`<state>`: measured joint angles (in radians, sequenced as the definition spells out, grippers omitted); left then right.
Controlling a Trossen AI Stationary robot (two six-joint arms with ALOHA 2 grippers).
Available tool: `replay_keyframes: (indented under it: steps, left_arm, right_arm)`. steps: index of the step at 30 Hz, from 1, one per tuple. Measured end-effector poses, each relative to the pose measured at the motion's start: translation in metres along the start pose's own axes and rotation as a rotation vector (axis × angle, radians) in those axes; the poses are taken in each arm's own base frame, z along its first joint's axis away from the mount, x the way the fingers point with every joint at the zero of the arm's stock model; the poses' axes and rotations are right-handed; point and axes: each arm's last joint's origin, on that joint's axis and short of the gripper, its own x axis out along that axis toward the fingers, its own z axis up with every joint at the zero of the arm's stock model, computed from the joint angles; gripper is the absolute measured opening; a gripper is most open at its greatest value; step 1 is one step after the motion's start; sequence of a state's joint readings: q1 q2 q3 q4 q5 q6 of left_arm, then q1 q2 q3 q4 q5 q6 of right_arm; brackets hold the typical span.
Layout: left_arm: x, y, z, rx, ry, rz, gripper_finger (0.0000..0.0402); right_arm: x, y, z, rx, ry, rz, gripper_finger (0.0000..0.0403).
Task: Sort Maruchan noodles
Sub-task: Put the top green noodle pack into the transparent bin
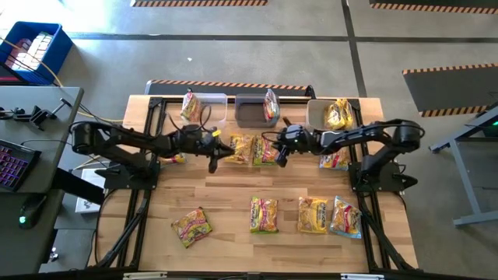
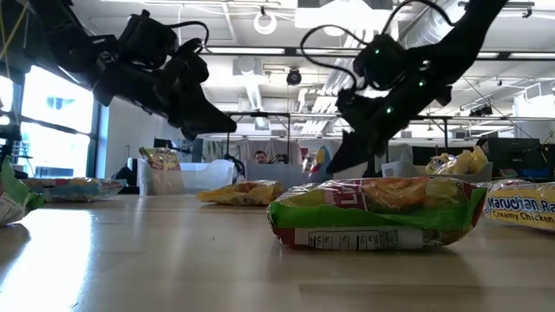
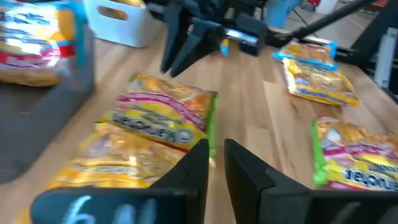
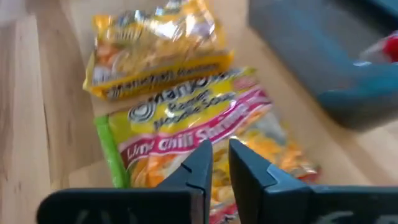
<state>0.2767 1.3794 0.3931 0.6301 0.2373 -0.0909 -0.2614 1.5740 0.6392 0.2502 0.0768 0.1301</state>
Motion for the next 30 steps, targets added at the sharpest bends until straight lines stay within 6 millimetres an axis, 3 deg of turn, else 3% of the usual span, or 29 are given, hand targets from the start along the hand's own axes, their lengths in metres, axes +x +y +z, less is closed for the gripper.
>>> replay_keyframes:
  steps: [4,9,21,30]
  left_arm:
    - [0.007,-0.012,-0.008,0.011,0.043,-0.018,0.0066]
    - [0.017,-0.031,-0.02,0.091,0.096,-0.001,0.0088]
    - [0.075,-0.068,-0.036,0.308,0.197,0.043,0.0157]
    - [0.104,-0.079,-0.047,0.367,0.262,0.076,0.0194]
  right_arm:
    - [0.012,0.008,-0.006,-0.029,0.079,0.03,0.0011]
    - [0.012,0.024,-0.011,-0.028,0.115,0.062,0.0005]
    - [0.004,0.062,-0.02,-0.013,0.124,0.125,0.0001]
    - [0.001,0.075,-0.024,-0.019,0.114,0.149,0.0]
